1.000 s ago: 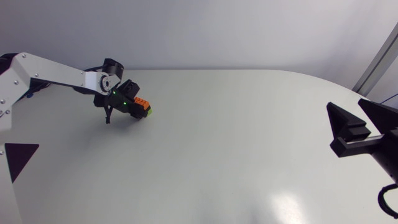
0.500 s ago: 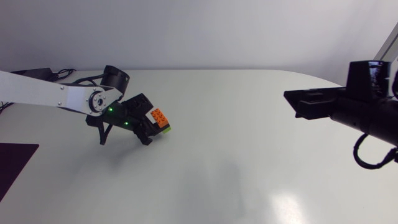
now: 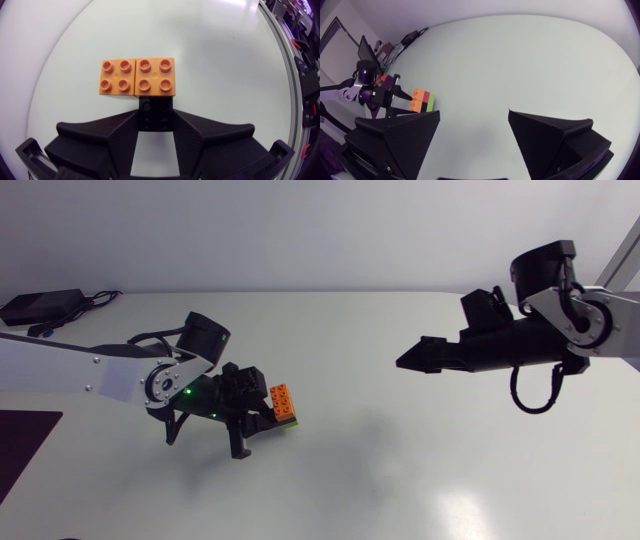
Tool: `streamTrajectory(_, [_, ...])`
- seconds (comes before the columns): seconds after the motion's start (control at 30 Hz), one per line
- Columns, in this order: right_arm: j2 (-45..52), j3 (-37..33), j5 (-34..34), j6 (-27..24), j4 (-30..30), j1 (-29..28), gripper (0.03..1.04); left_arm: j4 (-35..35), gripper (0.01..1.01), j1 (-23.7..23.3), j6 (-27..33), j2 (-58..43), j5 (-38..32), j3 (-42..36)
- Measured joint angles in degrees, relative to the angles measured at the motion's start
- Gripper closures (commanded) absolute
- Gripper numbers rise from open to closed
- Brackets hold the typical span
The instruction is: Disassemble duplo
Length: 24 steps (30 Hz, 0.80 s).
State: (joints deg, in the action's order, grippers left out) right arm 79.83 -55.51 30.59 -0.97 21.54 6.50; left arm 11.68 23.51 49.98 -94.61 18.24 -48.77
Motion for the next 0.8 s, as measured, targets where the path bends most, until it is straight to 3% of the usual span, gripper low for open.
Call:
streamTrajectory(0.2, [6.78, -5.92, 1.2, -6.82, 6.82, 1.4, 0.1, -0.09, 0.697, 4.0, 1.49, 0.66, 0.02, 0.92])
streamTrajectory(0.53, [8.09, -5.49, 3.54, -16.9, 7.48, 7.32, 0.07, 3.26, 0.693, 6.43, 5.88, 0.44, 0.0, 1.29])
streamTrajectory(0.73, [7.89, -3.13, 3.54, -20.26, 7.58, 9.07, 0.07, 11.37, 0.687, 7.39, 8.63, -3.06, 0.04, -1.97])
streamTrajectory(0.77, [7.67, -2.67, 3.54, -20.96, 7.65, 9.38, 0.07, 11.91, 0.651, 7.37, 8.98, -3.74, 0.33, -2.78])
streamTrajectory(0.8, [7.3, -2.12, 3.54, -21.46, 7.72, 9.77, 0.07, 12.39, 0.554, 7.37, 9.16, -4.31, 0.44, -3.65])
